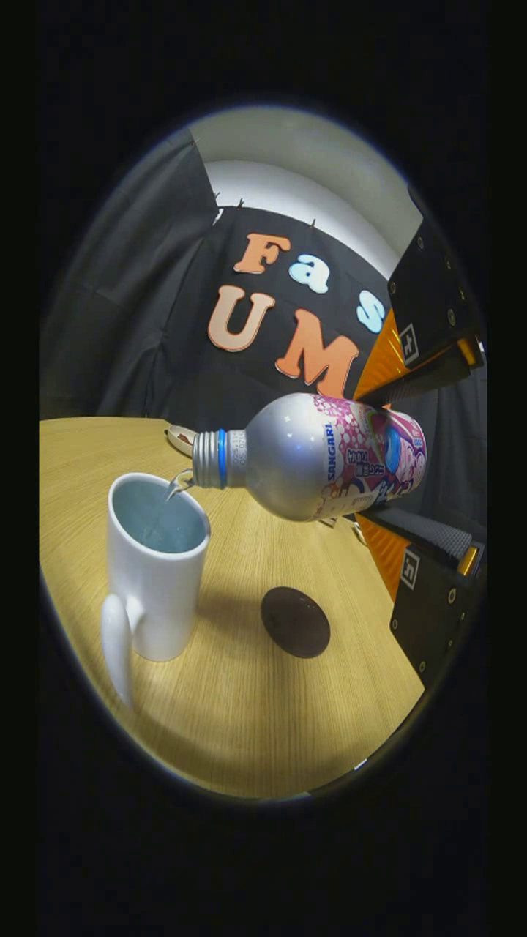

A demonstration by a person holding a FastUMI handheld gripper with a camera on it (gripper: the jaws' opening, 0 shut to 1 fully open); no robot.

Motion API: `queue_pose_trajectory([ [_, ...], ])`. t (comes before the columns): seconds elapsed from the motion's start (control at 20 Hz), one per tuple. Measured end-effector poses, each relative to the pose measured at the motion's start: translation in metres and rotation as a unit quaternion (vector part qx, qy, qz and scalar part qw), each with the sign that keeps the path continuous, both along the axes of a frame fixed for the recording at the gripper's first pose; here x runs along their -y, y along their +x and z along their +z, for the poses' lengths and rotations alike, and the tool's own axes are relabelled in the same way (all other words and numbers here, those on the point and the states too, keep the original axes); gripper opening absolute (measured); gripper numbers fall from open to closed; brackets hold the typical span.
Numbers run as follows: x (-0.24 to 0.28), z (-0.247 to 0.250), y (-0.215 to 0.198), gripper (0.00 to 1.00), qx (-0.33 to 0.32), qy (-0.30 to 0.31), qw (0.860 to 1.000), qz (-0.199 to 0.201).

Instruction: Take the bottle from table, then pour the juice into the cup, finally place the bottle on the coaster

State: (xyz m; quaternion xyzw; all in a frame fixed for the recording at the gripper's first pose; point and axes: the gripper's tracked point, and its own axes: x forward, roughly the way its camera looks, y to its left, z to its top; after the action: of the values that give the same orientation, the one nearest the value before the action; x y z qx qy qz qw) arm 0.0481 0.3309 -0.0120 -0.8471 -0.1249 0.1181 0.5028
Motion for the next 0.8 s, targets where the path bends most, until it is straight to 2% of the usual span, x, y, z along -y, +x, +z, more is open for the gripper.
queue_pose_trajectory([
  [0.8,-0.0065,0.0087,-0.0006,0.75,0.015,-0.041,0.999,0.009],
])
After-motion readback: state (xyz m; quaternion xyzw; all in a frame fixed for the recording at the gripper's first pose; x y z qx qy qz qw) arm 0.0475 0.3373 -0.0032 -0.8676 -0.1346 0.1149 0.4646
